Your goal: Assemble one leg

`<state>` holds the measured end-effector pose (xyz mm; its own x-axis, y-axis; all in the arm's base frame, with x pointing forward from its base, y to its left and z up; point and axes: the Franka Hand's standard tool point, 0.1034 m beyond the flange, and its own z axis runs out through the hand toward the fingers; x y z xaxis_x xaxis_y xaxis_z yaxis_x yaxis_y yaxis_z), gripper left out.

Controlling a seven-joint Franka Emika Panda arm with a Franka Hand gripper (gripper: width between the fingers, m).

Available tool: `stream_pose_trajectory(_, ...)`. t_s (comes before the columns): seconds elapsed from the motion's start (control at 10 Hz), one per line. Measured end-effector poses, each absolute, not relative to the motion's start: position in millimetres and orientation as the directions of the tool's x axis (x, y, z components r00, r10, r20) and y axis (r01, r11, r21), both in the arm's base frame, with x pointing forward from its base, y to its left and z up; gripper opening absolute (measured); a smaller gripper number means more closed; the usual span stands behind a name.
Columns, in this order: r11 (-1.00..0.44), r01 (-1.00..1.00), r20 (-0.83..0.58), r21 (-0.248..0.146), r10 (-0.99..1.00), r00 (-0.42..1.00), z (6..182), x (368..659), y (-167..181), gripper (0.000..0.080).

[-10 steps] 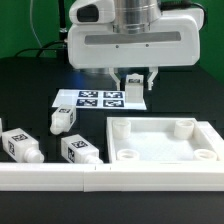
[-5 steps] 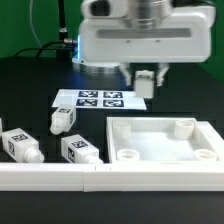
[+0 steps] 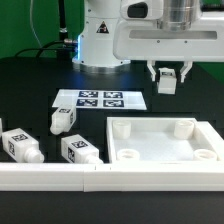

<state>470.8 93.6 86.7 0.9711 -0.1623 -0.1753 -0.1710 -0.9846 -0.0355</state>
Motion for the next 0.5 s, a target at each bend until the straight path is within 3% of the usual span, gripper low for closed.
stream_pose_trajectory(0.2, -0.985, -0.17, -0.171, -0.036, -0.162, 0.972, 85.7, 471, 94, 0.0284)
stream_pose_trajectory(0.3, -0.986, -0.165, -0.127, -0.04, -0.158, 0.979, 76.4, 463, 95, 0.0284)
stream_pose_trajectory(0.5, -0.989, -0.145, -0.12, -0.031, -0.14, 0.983, 61.6, 425, 105, 0.0284)
